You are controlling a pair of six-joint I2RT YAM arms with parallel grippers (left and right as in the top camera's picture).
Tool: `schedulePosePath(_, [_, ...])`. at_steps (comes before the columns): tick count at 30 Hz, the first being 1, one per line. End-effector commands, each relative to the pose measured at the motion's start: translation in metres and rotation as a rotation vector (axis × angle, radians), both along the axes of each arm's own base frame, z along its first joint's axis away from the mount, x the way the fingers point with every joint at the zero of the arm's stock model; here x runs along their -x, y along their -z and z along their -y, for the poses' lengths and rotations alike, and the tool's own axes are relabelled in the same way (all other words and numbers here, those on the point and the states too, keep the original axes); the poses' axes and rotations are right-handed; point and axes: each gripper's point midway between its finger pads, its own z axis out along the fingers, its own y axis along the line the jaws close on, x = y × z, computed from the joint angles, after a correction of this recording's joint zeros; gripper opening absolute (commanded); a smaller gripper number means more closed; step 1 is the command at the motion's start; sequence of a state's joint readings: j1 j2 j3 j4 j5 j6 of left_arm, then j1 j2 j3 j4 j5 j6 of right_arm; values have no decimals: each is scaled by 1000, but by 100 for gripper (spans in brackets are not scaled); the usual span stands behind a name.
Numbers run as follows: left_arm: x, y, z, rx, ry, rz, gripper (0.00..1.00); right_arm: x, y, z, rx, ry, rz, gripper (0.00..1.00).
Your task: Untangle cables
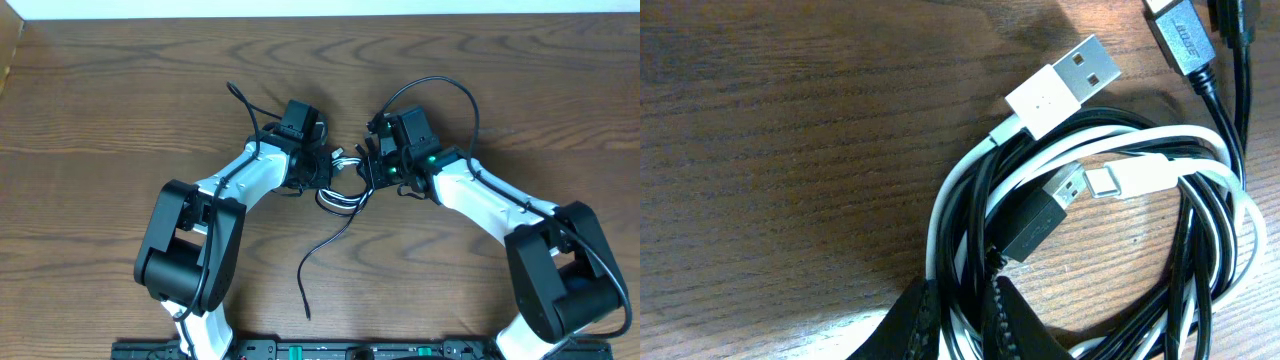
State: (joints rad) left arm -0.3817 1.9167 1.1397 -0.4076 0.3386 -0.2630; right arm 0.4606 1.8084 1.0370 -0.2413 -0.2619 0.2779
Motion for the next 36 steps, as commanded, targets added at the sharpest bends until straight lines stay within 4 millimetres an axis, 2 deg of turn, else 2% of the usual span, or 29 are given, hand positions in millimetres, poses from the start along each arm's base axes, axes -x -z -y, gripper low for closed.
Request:
schedulePosePath(1, [8,8,0,-3,20,-22,17,-6,17,5,39,44,-16,30])
schedulePosePath(4, [8,8,0,-3,20,-22,17,-8,18,7,43,50,-15,25])
schedulePosePath(8, [8,8,0,-3,20,-22,17,-13,19,18,47,79,-20,12])
schedulePosePath(11, [8,8,0,-4,20,-22,17,-17,20,30,41,107,-37,11])
schedulePosePath(14, [8,8,0,-3,20,-22,17,-18,20,33,33,130,-47,9])
schedulePosePath(15, [8,8,0,-4,20,-22,17,-18,20,33,33,130,-46,9])
schedulePosePath(18, [7,6,-1,-2,18,-18,8,-18,20,33,34,129,-47,11])
schedulePosePath(20, [4,-4,-4,2,8,-8,8,-17,20,34,35,130,-50,14])
schedulePosePath(23, [-3,-33,-8,18,-8,35,16,-17,20,34,35,129,-49,17])
schedulePosePath(24, [-7,-54,-7,37,-10,86,25,-17,20,34,35,130,-50,18])
schedulePosePath(28, [-7,-88,-4,69,-12,158,33,-16,20,31,23,121,-56,19])
schedulePosePath(31, [0,-91,1,79,-34,136,34,-14,19,27,2,107,-65,21])
schedulePosePath(36, [25,-73,13,72,-72,28,35,-12,18,25,-11,99,-72,25])
